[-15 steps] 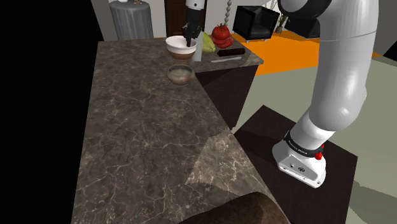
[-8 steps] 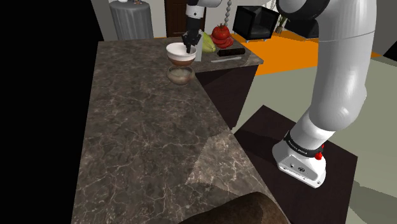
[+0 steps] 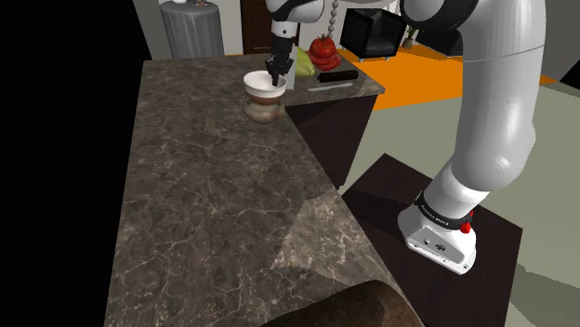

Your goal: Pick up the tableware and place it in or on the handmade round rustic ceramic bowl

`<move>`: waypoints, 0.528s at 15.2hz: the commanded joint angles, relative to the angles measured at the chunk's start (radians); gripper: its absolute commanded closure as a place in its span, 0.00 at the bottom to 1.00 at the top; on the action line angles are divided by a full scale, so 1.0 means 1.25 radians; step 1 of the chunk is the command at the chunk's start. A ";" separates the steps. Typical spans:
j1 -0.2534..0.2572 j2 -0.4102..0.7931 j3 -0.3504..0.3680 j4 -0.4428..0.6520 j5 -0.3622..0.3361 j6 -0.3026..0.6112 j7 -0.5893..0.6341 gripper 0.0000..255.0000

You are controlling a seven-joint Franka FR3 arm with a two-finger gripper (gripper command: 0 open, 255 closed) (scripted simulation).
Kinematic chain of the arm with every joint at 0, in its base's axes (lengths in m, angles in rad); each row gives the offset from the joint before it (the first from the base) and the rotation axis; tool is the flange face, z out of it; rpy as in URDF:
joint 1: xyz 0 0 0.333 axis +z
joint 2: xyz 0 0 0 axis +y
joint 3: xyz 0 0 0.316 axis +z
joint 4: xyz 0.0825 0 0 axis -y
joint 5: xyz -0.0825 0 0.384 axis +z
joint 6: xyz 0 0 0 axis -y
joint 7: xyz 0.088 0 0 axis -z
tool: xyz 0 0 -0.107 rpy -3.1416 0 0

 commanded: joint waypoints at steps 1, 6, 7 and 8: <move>0.000 0.000 0.000 -0.001 0.000 0.001 0.000 1.00; 0.000 0.000 0.000 -0.001 0.000 0.001 0.000 0.00; 0.000 0.000 0.000 -0.001 0.000 0.001 0.000 0.00; 0.000 0.000 0.000 -0.001 0.000 0.001 0.000 0.00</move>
